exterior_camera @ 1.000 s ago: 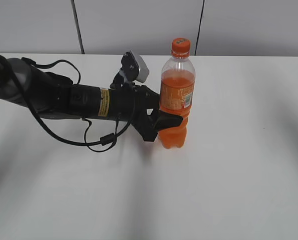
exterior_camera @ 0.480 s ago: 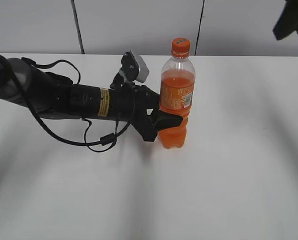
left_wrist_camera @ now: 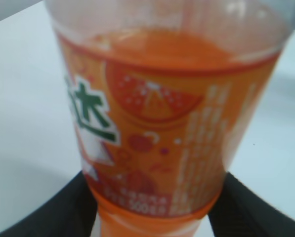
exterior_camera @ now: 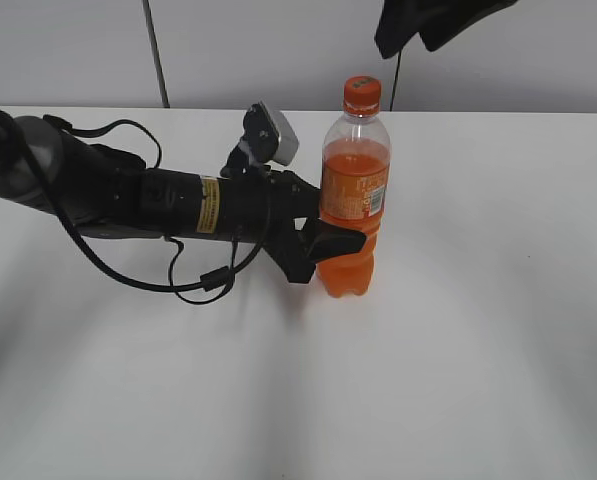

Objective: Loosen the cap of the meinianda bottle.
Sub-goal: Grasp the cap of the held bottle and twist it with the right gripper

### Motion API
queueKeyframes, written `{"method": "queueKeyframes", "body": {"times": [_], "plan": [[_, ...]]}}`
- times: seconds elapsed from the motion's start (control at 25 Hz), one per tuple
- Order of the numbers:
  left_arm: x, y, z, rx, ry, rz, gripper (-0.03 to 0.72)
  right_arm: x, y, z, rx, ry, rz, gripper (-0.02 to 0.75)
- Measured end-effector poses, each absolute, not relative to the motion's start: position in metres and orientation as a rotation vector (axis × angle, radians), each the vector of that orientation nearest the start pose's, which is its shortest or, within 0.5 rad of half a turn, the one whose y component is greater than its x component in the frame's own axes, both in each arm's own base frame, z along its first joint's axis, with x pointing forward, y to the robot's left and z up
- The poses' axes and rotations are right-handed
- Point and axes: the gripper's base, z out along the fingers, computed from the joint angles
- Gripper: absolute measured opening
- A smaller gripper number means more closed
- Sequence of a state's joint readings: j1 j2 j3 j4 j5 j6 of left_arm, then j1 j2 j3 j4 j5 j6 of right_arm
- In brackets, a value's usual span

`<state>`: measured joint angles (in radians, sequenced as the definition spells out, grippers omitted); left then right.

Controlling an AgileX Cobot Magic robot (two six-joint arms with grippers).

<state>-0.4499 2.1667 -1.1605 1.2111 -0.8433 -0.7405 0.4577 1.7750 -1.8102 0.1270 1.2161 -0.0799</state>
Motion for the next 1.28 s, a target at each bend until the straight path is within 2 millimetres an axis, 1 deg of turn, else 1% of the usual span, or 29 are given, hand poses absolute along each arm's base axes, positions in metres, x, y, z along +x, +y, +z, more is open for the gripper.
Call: {"method": "queueKeyframes", "body": {"times": [0.16,0.6,0.72,0.84,0.96,1.08,1.28], "plan": [[0.347,-0.238,0.115,1.180,1.692,-0.893,0.405,0.344,0.193,0.362,-0.675,2.596,0.313,0.366],[0.347,-0.238,0.115,1.180,1.692,-0.893,0.405,0.345,0.194,0.361,-0.654,2.603,0.328,0.364],[0.347,-0.238,0.115,1.180,1.693,-0.892,0.404,0.347,0.196,0.356,-0.653,2.618,0.339,0.365],[0.347,-0.238,0.115,1.185,1.692,-0.891,0.404,0.350,0.201,0.348,-0.651,2.642,0.374,0.407],[0.346,-0.238,0.115,1.191,1.691,-0.890,0.404,0.352,0.202,0.345,-0.651,2.651,0.379,0.442],[0.346,-0.238,0.115,1.194,1.689,-0.890,0.404,0.352,0.202,0.345,-0.650,2.651,0.379,0.450],[0.346,-0.238,0.115,1.195,1.689,-0.890,0.404,0.355,0.204,0.338,-0.652,2.669,0.375,0.452]]}}
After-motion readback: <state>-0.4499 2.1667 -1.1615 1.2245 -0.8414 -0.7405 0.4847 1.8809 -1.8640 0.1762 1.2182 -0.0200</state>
